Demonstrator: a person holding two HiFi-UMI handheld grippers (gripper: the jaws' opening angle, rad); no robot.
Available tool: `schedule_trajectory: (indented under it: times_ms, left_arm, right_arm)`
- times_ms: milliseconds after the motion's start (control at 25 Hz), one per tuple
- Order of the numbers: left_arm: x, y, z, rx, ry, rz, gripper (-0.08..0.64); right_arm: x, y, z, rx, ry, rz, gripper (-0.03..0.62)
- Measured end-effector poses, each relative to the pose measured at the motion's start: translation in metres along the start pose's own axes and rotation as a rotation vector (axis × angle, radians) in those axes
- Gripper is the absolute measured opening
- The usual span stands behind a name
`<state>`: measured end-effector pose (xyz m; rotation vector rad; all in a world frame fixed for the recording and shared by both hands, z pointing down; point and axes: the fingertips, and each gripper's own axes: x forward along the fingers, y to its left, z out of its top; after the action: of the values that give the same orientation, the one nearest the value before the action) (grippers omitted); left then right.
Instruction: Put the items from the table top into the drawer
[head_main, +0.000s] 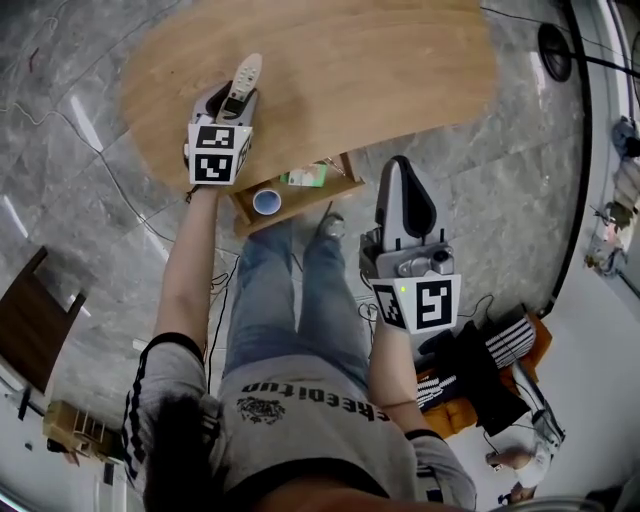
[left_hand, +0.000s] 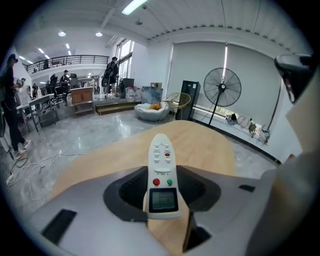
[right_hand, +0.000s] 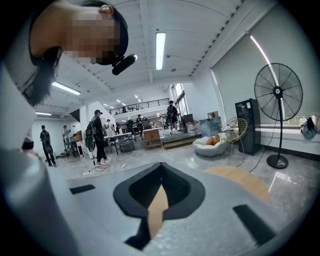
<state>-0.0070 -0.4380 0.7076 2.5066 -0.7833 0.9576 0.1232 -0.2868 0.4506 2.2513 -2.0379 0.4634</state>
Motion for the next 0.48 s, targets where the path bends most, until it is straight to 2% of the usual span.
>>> schedule_trajectory:
  times_ms: [240,480]
  left_arm:
    - [-0.042,-0.028,0.018,0.009,-0.093,0.007,0.176]
    - [-0.086,-0.061,0.019,-0.029,-0.169,0.040,0.175]
  right_arm:
    - [-0.017,0.002,0.002,-0.006,-0.020,0.046,0.000]
    - [-0.047,0.002,0.006,-0.035,-0.042,0.111,0.000]
